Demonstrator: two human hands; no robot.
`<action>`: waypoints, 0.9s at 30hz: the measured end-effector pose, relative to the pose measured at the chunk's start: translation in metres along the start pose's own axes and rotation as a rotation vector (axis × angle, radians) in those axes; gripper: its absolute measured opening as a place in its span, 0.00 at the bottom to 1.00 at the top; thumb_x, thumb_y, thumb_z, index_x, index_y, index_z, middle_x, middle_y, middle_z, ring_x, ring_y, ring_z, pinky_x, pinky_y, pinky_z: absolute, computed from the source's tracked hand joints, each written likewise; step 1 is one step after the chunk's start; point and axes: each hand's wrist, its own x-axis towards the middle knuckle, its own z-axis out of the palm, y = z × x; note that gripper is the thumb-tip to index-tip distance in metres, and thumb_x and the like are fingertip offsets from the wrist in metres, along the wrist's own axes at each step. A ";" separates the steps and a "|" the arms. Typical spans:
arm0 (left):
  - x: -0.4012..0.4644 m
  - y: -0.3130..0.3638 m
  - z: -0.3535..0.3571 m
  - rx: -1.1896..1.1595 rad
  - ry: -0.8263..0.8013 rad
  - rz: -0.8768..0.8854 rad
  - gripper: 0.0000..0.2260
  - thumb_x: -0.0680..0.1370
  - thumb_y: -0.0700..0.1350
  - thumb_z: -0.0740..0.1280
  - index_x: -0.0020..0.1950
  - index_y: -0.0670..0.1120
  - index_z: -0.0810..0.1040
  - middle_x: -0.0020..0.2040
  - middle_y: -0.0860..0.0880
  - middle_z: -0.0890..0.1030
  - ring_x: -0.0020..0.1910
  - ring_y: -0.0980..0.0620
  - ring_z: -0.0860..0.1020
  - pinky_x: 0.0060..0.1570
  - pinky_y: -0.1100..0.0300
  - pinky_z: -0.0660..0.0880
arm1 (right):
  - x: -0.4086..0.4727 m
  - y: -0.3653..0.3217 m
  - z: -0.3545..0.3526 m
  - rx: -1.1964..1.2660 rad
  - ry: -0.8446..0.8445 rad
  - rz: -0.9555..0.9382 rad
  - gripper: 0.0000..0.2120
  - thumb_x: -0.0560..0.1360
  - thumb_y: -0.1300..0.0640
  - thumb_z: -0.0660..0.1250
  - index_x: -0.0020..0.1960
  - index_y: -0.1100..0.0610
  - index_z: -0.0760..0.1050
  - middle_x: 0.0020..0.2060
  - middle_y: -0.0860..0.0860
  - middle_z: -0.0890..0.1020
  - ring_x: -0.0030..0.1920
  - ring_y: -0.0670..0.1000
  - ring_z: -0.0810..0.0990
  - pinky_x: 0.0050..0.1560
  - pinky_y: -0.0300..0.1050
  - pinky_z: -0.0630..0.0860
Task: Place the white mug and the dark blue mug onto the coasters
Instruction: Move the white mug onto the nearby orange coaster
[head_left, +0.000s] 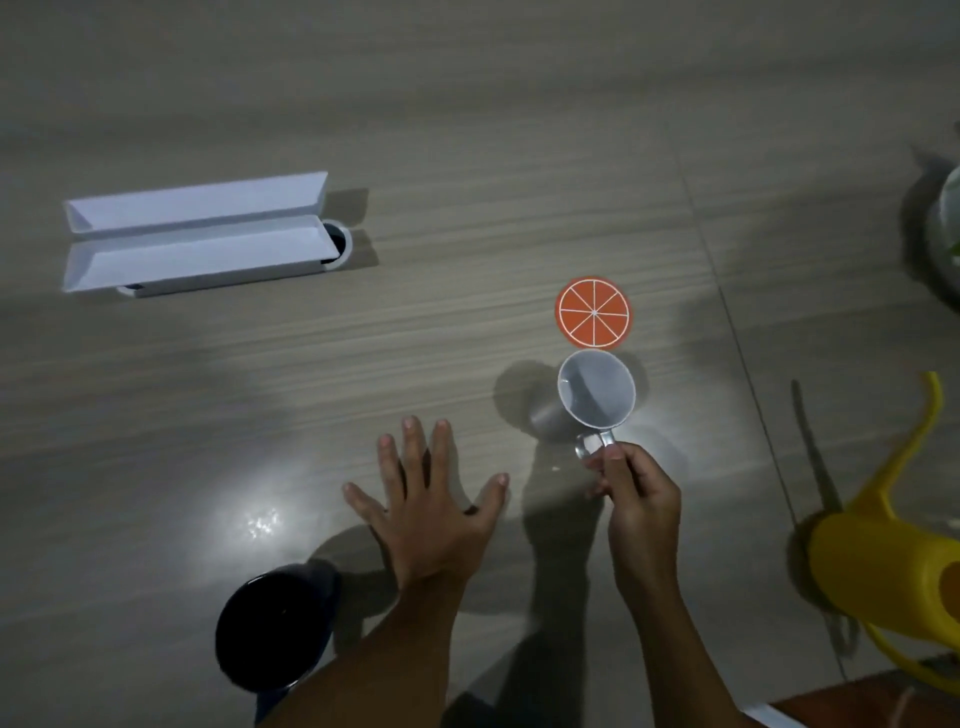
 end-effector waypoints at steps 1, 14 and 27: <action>0.000 0.000 0.000 -0.003 -0.009 -0.003 0.40 0.75 0.75 0.53 0.82 0.60 0.46 0.85 0.52 0.43 0.83 0.45 0.40 0.73 0.25 0.39 | 0.005 -0.003 0.002 0.005 0.011 -0.017 0.14 0.83 0.64 0.62 0.43 0.55 0.81 0.38 0.53 0.83 0.36 0.50 0.77 0.41 0.48 0.74; 0.000 -0.001 -0.001 -0.022 -0.016 -0.012 0.40 0.75 0.74 0.54 0.82 0.61 0.45 0.84 0.52 0.43 0.83 0.46 0.39 0.73 0.25 0.40 | 0.086 -0.037 0.023 0.125 0.167 -0.082 0.10 0.83 0.60 0.62 0.47 0.58 0.81 0.40 0.50 0.85 0.36 0.44 0.79 0.39 0.39 0.78; 0.000 -0.001 0.000 -0.031 -0.005 -0.019 0.40 0.75 0.73 0.56 0.82 0.60 0.48 0.85 0.52 0.45 0.83 0.47 0.40 0.73 0.25 0.40 | 0.103 -0.026 0.033 0.098 0.198 -0.079 0.10 0.82 0.59 0.63 0.48 0.61 0.82 0.40 0.50 0.85 0.32 0.43 0.78 0.39 0.40 0.76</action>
